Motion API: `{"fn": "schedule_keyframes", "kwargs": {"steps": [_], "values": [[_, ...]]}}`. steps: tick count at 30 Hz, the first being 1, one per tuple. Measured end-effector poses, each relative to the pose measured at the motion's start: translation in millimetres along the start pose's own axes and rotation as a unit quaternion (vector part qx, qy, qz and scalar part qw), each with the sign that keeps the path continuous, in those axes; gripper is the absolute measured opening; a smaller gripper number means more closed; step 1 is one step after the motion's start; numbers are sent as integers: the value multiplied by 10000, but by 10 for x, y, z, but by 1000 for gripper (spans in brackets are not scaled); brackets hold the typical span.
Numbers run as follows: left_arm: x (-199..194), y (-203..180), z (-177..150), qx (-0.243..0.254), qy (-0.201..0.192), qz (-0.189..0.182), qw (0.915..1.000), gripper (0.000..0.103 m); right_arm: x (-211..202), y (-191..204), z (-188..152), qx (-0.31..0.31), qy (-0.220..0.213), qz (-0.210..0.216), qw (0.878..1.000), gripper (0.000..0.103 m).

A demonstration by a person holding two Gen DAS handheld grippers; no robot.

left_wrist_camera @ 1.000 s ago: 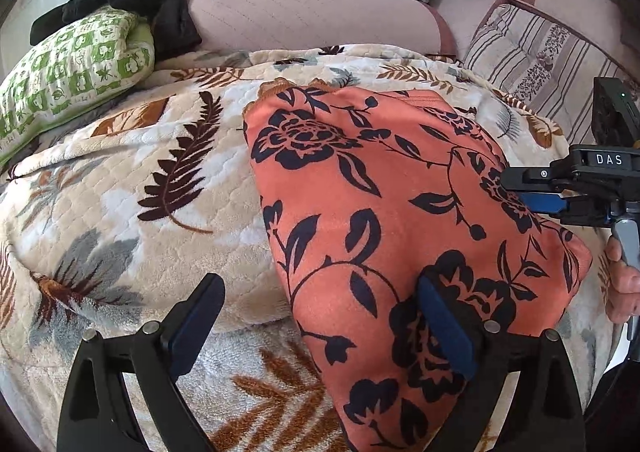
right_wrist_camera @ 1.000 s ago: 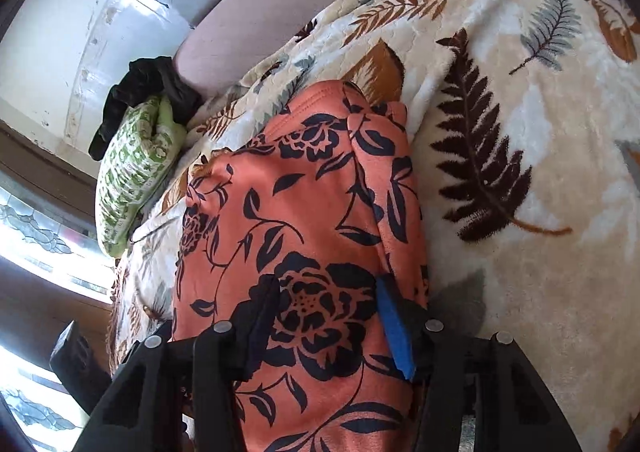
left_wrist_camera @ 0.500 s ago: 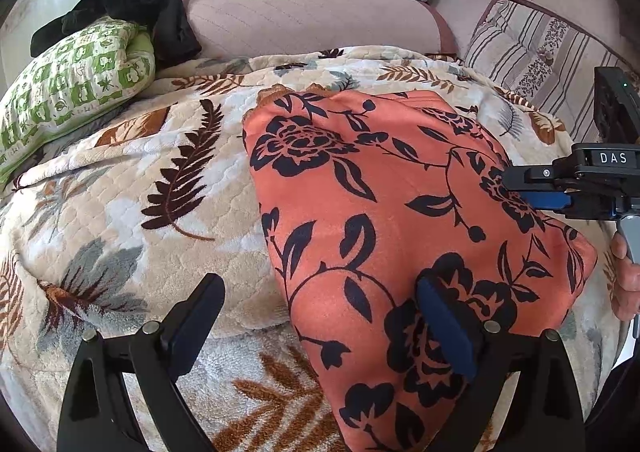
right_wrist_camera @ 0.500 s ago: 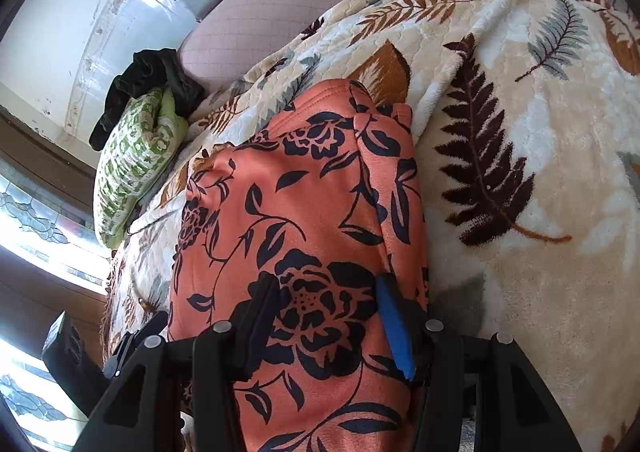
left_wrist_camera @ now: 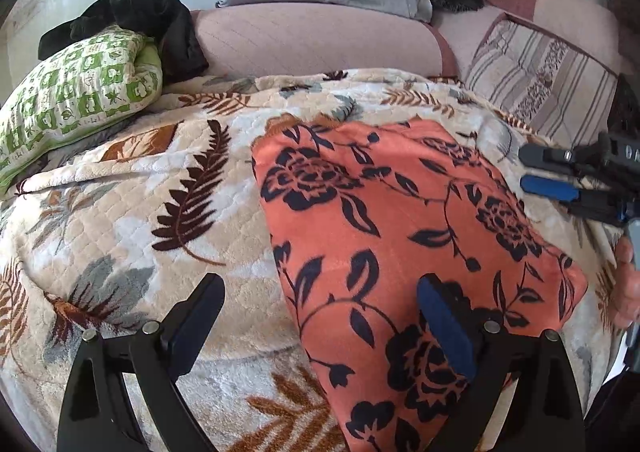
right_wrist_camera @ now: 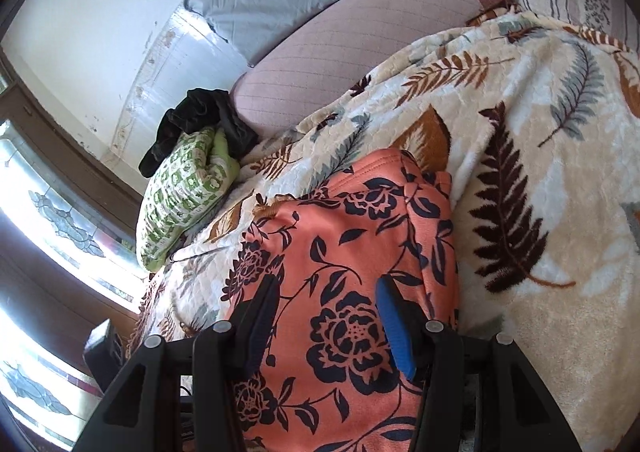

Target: Fold small clothes

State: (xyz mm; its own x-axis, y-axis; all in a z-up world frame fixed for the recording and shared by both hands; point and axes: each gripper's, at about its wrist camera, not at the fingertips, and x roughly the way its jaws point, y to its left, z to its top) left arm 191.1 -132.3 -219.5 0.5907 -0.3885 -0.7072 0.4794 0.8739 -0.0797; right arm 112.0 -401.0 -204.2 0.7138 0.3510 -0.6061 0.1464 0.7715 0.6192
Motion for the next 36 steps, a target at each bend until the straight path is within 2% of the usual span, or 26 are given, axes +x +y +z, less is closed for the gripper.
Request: {"fn": "schedule_keyframes", "kwargs": {"steps": [1,3,5,6,8,11,14,16,18,21,24,27,30,32,34,36], "values": [[14,75,50,-175,-36,23,9998,97,62,3,9,16,47,-63,10000,52],[120,202,105,-398,93,309,9987,97,266,-38,26,131,292,-288,9991,52],[286,246,91,-339,435,318,9980,97,544,-161,12,373,761,-610,9945,50],[327,256,84,-325,503,298,9978,98,572,-188,28,459,754,-641,9940,47],[298,266,101,-363,458,277,9979,98,540,-129,125,447,782,-684,9936,48],[252,283,141,-359,347,223,9985,98,501,-33,271,295,552,-709,9955,48],[242,354,150,-582,355,82,9976,98,669,-9,485,323,540,-815,9947,48],[248,352,146,-569,362,43,9977,98,903,16,578,257,859,-950,9914,48],[303,303,127,-328,465,178,9982,98,1198,-7,593,193,1278,-1296,9831,49],[263,314,149,-417,368,153,9983,98,1304,188,681,-55,1382,-1624,9770,48],[214,336,148,-578,364,16,9977,98,1302,487,795,-125,1270,-965,9871,48],[203,316,125,-470,400,120,9980,98,1538,858,762,-514,1524,-745,9842,48],[182,302,113,-403,386,102,9984,98,1903,1015,655,-592,1942,-699,9767,43],[198,292,106,-303,405,170,9986,98,2171,962,597,-542,2144,-967,9704,42],[200,315,112,-299,411,130,9986,98,2270,891,580,-446,2111,-975,9716,39],[177,348,122,-375,400,39,9985,98,2147,867,631,-285,1953,-787,9772,39]]}}
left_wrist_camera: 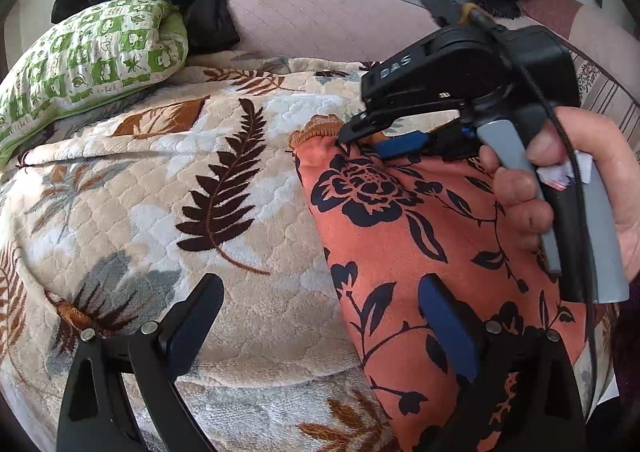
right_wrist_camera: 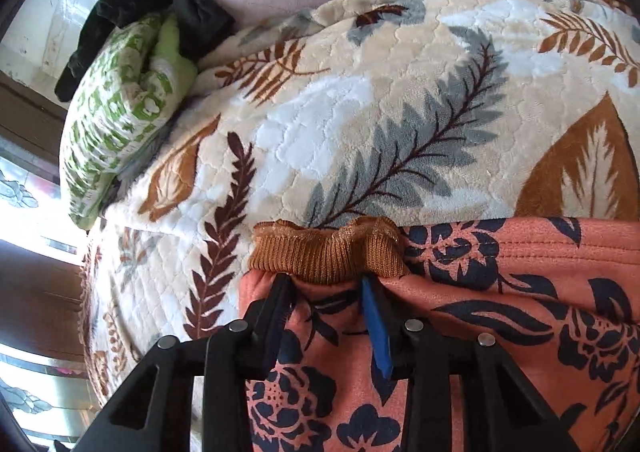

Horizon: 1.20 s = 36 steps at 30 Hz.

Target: Fold small clothes

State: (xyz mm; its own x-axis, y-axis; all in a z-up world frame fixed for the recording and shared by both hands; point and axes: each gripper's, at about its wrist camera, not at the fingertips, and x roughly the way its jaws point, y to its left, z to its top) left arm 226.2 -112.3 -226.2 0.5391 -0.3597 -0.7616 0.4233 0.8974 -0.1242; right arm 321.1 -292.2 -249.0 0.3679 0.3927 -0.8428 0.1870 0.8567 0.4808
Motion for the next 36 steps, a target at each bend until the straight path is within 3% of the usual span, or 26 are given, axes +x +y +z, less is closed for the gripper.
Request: {"fn": "schedule_keyframes", "kwargs": {"steps": [4,8,11,15,17,21,27,29,36], "values": [[-36,100,25,-187,12,-232,9996,98,-570,-213,-153,157,-518,320,9980,42],[-107,187,51,-506,-53,-760,9958,98,-1223,-653,-443,475,-897,429,9939,69],[-131,163,52,-512,-34,-1073,9929,98,-1584,-981,-733,669,-1065,377,9913,69],[-103,50,28,-331,120,-1287,9911,98,-1737,-1331,-1048,1000,-846,478,9902,69],[-80,-23,11,-193,186,-1189,9925,98,-1719,-1446,-1171,1015,-750,450,9910,69],[38,-183,-33,134,450,-536,9975,98,-1559,-1624,-1311,1213,-541,585,9894,69],[40,-200,-57,128,445,-455,9979,98,-1084,-1690,-1330,1286,-215,893,9874,70],[37,-225,-55,130,404,-385,9984,98,-1021,-1694,-1331,1297,-298,1118,9848,76],[76,-395,-48,302,350,-285,9985,98,-884,-1554,-1243,1139,-420,1548,9805,78]]}}
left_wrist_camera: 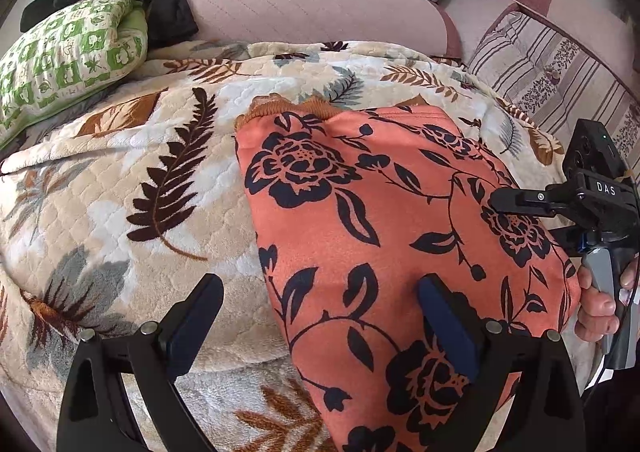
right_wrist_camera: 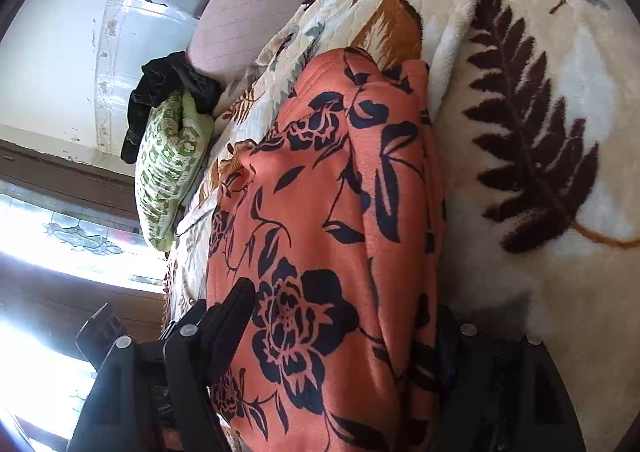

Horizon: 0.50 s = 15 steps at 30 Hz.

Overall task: Fold small clothes
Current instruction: 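Press and smooth the folded dress flat with both tools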

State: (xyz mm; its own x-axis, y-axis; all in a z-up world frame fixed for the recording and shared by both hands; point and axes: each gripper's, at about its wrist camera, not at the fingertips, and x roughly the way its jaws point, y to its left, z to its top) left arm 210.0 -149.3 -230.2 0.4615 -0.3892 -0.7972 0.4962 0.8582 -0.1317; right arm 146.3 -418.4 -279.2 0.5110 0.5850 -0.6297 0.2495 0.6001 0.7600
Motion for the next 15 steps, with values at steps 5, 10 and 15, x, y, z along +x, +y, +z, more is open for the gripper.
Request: {"fn": "schedule_keyframes", "kwargs": {"steps": [5,10,15], "values": [[52,-78,4,86,22,-14,10000,98,109,34,32,9,5,147,9999,78],[86,-107,8,63,23,-36,10000,98,112,16,17,71,-106,249,9996,78],[87,-134,5,101,-27,1,9999,98,124,40,-19,-3,-152,241,9996,76]]}}
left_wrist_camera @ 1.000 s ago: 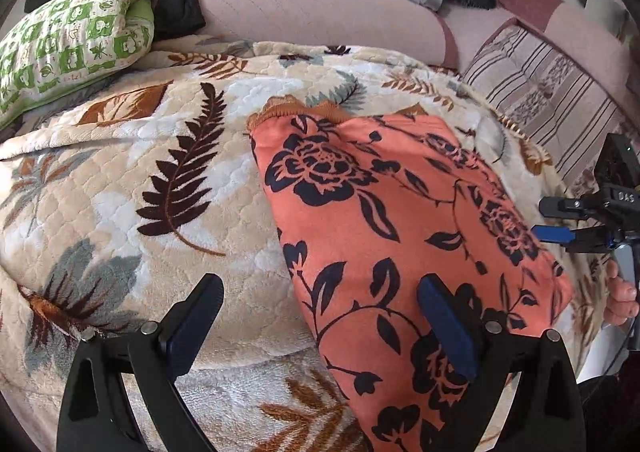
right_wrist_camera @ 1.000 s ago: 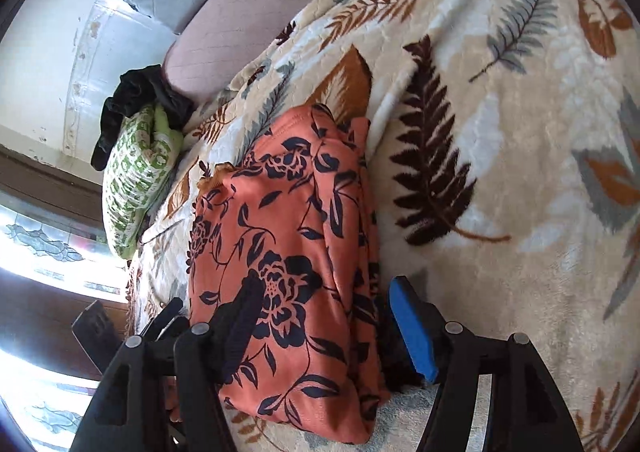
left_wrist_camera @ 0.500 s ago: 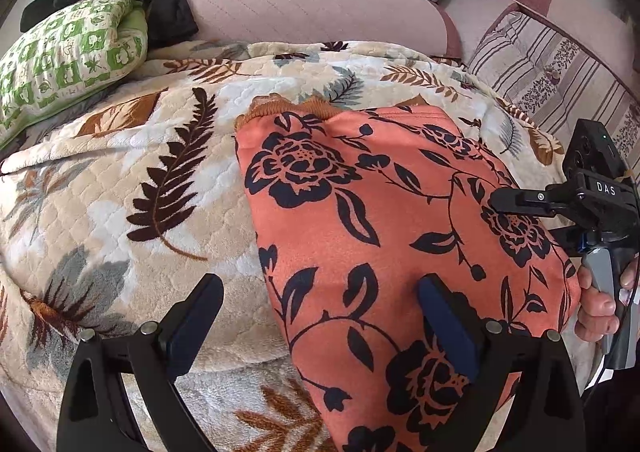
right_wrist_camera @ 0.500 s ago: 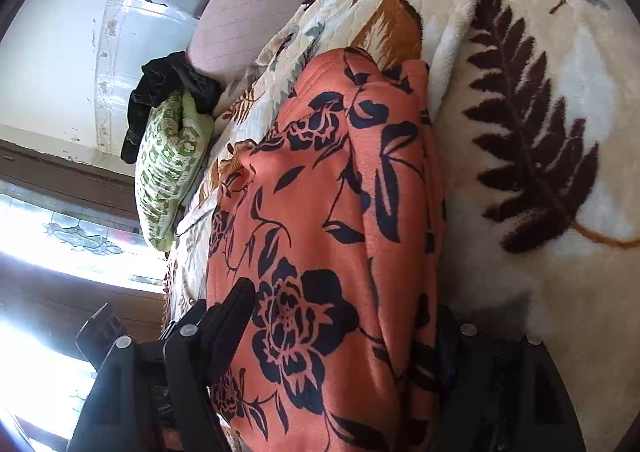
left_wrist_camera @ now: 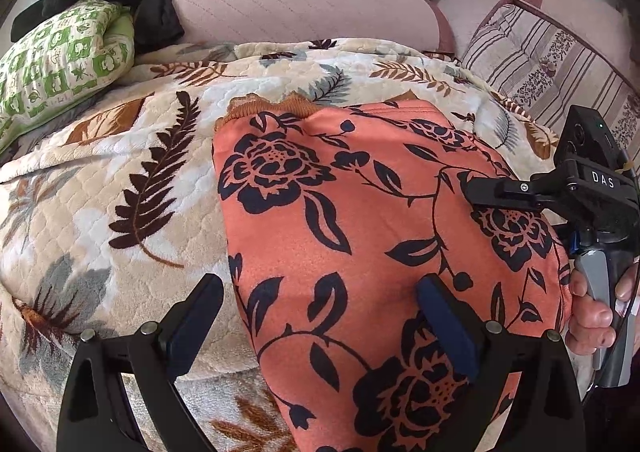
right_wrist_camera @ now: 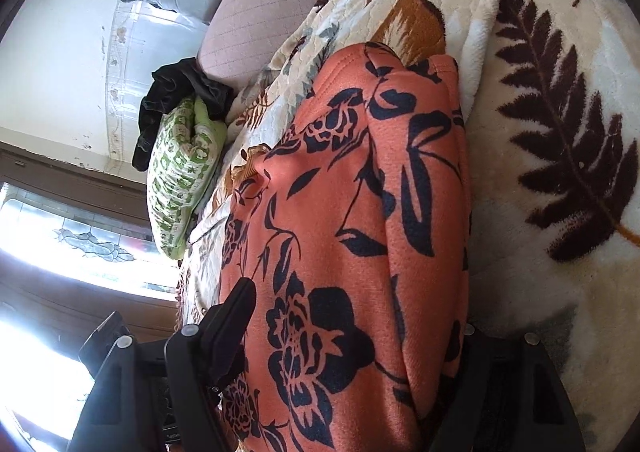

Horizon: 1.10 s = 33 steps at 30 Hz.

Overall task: Fold small clothes
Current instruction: 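Press and smooth the folded dress flat with both tools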

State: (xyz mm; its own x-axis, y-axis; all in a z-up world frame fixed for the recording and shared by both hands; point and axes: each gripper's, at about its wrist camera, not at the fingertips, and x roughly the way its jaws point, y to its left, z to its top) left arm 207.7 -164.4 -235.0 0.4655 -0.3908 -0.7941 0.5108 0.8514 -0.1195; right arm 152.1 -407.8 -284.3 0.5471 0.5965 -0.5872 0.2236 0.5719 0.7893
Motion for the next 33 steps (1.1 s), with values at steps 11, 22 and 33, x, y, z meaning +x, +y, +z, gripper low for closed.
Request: {"fn": "schedule_keyframes", "kwargs": {"steps": [11,22,33], "values": [[-59,-93,-11,258,-204,12,9995,98,-14,180,-24,-223,-113,80,9997,70],[23,-131,-21,291,-97,7,9995,100,124,160,-26,-182,41,-188,9996,67],[95,-80,-57,116,-39,-171,9998,103,192,78,1,-102,49,-143,9998,67]]}}
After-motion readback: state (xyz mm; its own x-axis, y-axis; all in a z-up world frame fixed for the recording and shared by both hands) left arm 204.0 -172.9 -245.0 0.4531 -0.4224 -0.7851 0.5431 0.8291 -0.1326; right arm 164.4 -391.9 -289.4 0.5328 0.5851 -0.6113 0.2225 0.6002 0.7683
